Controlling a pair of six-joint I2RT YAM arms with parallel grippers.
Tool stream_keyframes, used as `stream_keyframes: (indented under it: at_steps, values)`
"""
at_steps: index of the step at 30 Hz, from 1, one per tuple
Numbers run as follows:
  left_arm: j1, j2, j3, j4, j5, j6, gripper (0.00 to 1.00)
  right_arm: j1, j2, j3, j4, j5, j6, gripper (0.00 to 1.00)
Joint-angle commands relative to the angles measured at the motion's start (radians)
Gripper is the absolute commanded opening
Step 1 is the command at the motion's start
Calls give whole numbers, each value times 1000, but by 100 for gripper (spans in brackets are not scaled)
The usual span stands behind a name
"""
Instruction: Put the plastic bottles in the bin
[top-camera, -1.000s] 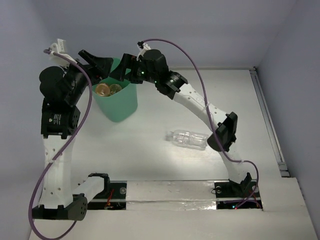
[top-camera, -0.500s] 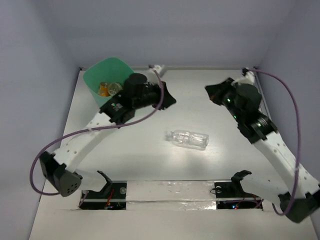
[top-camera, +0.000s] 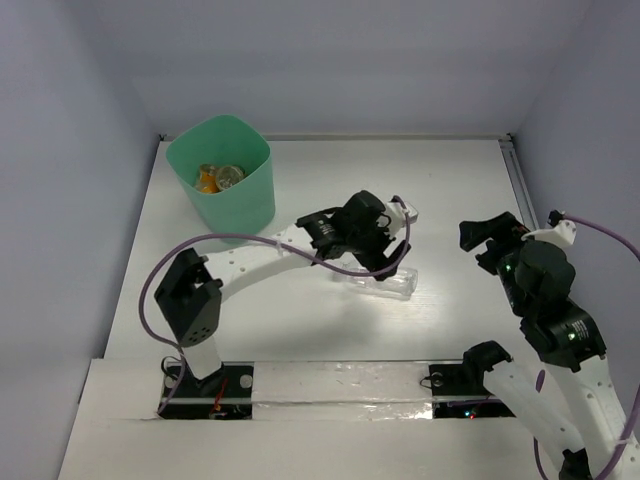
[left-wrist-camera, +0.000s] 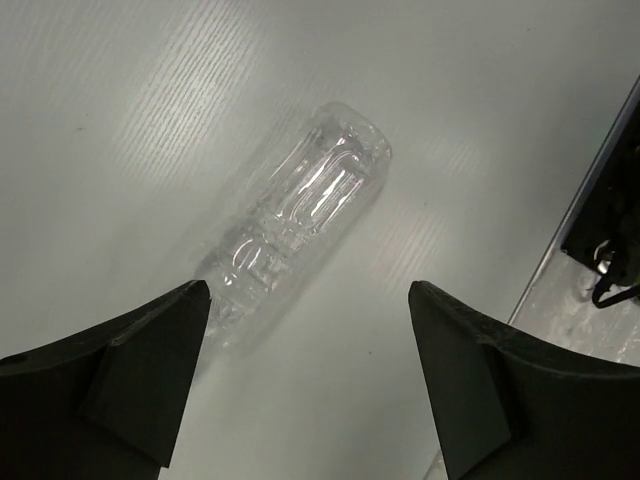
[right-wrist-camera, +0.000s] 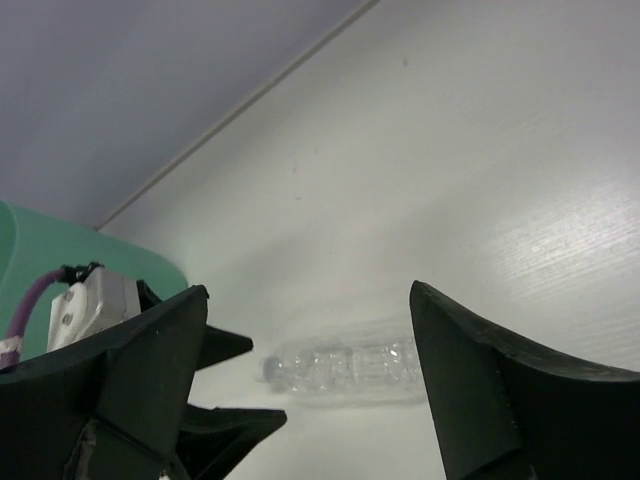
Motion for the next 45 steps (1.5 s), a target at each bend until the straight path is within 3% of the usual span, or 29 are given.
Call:
stream_keyframes:
  at_steps: [1,12,16,21,25,27,30,35,40,45]
  values:
    - [-11,64,106,-40,21,109,79,-1,-21,-16,-37,30,-11,88]
    - [-51,318,240,-108,-29,178,85,-1,8,-3,-17,-36,-63,89]
    - [-51,371,208,-90,-18,173,84,-1,4,14,-31,-23,-86,89]
    - [-51,360,174,-30,-121,149,69,-1,8,9,-19,-47,-82,88]
    - [-51,293,159,-22,-201,132,34,-1,21,10,3,-64,-79,86]
    - [-41,212,149,-16,-212,102,30,-1,24,18,6,-64,-82,86]
    - [17,80,160,-31,-209,29,30,-1,34,38,14,-81,-94,85]
    - [161,-113,330,-77,-218,-99,31,-1,62,47,41,-134,-103,84]
    - [371,-214,522,-53,-323,-190,35,-1,90,32,79,-200,-112,83]
    - [596,-253,585,-22,-337,-258,40,-1,91,6,87,-260,-125,83]
